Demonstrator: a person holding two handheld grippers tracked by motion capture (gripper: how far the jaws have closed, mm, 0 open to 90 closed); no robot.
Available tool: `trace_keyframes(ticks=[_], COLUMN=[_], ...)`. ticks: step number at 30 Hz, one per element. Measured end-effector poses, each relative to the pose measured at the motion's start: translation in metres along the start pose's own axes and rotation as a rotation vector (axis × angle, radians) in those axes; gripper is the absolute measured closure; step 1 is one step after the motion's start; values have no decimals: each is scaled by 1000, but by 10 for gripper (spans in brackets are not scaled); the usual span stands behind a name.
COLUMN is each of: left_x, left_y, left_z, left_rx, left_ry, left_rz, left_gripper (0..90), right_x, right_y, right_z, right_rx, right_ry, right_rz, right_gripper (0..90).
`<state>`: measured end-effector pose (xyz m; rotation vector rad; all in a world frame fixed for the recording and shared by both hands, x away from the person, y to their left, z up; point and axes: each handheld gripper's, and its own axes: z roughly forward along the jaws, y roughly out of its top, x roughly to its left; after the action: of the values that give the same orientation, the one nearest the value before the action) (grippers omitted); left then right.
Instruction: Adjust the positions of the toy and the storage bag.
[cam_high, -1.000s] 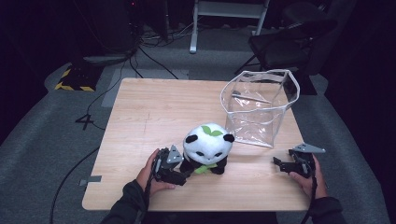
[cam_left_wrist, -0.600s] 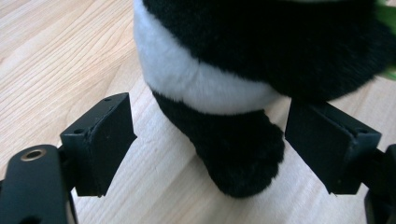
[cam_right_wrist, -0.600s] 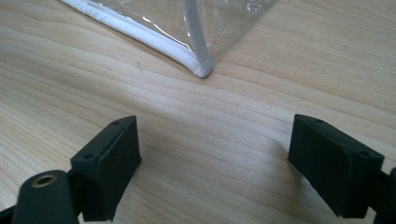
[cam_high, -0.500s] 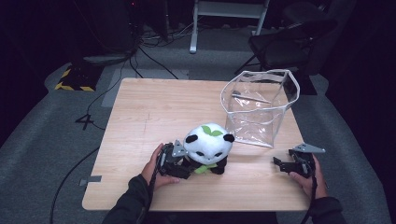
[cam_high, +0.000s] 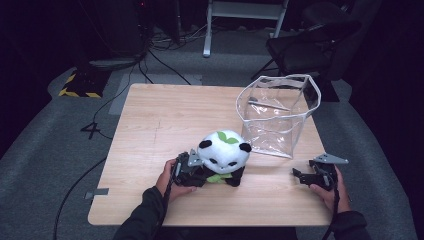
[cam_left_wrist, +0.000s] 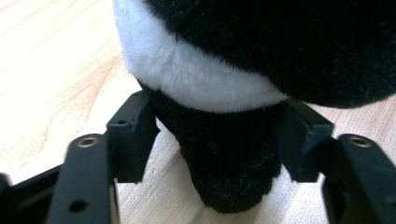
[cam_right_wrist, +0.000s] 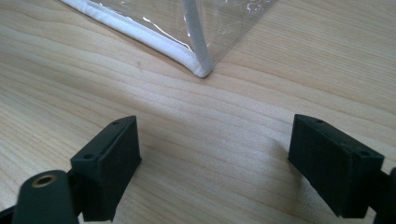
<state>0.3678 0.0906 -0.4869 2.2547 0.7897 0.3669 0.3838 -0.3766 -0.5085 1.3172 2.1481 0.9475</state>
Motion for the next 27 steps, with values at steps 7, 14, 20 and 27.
trace_keyframes(ticks=[7,14,20,27], left_x=[0,7,21,42], left_y=[-2,-5,-14,-32], left_z=[0,-3,-9,-23], left_rx=[-1,11,6,13], left_ry=[-3,18,48,87], left_rz=[3,-15,-62,-139], left_gripper=[478,494,502,509], right_x=[0,0,0,0], right_y=[0,0,0,0], right_z=[0,0,0,0], right_rx=[0,0,0,0], right_ry=[0,0,0,0], right_rz=[0,0,0,0], right_gripper=[165,165,165,165])
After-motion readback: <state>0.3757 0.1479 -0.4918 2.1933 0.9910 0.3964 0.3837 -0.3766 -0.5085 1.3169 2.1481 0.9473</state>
